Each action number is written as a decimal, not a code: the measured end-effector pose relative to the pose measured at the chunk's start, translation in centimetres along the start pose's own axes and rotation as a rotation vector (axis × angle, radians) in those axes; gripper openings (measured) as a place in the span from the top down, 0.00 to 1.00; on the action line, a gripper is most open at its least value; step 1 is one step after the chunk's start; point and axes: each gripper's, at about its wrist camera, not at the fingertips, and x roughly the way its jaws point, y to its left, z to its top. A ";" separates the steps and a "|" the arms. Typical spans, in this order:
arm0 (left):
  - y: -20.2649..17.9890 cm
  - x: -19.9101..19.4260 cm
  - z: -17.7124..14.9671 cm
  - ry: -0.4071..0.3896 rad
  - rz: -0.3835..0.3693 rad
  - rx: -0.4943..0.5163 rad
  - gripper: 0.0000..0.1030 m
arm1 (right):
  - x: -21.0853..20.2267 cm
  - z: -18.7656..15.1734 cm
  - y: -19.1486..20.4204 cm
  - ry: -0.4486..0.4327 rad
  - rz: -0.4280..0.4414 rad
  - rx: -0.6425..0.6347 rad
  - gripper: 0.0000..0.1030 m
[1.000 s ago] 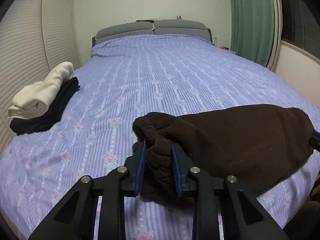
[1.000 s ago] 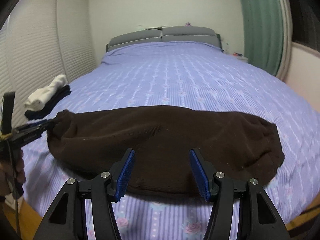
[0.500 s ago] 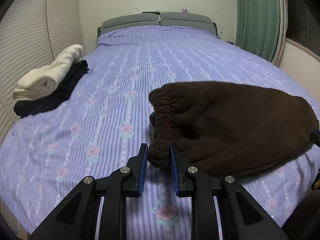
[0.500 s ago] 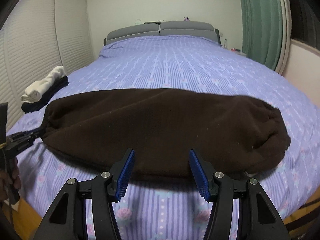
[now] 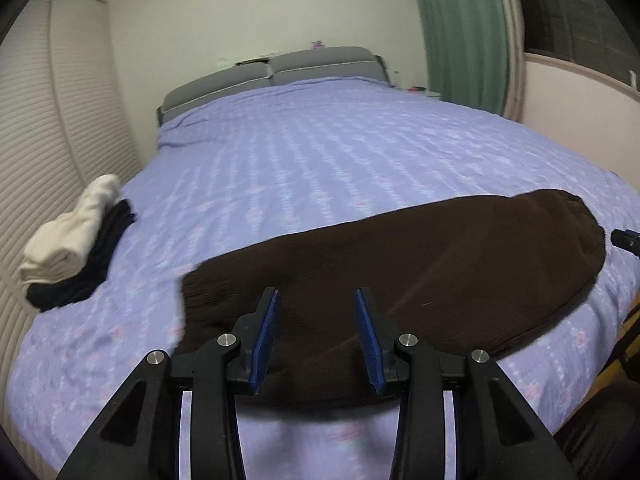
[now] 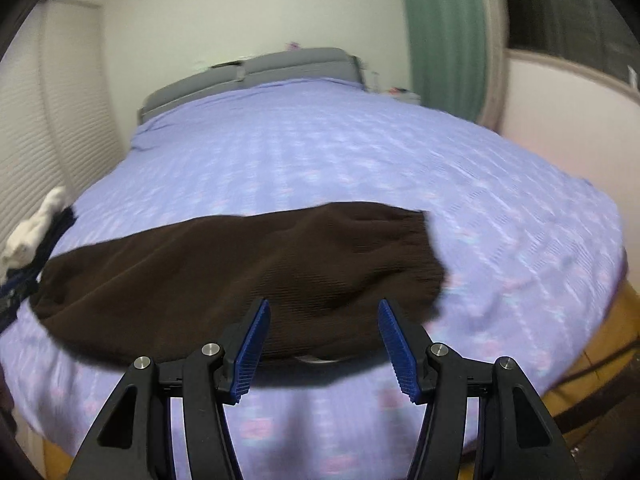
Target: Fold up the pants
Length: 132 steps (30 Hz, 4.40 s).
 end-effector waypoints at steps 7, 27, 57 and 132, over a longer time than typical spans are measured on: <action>-3.5 2.3 1.0 0.014 -0.041 -0.027 0.63 | 1.9 0.4 -4.5 0.057 0.058 0.129 0.44; -7.1 4.7 1.1 0.048 -0.068 -0.012 0.61 | 8.0 4.1 -7.7 0.085 0.060 0.176 0.88; 7.3 -1.7 -7.8 0.107 0.097 -0.348 0.29 | -0.5 0.2 10.8 -0.130 0.154 -0.321 0.21; -37.6 7.3 9.7 -0.006 0.071 0.145 0.79 | 0.7 3.7 -19.1 -0.097 -0.024 0.209 0.20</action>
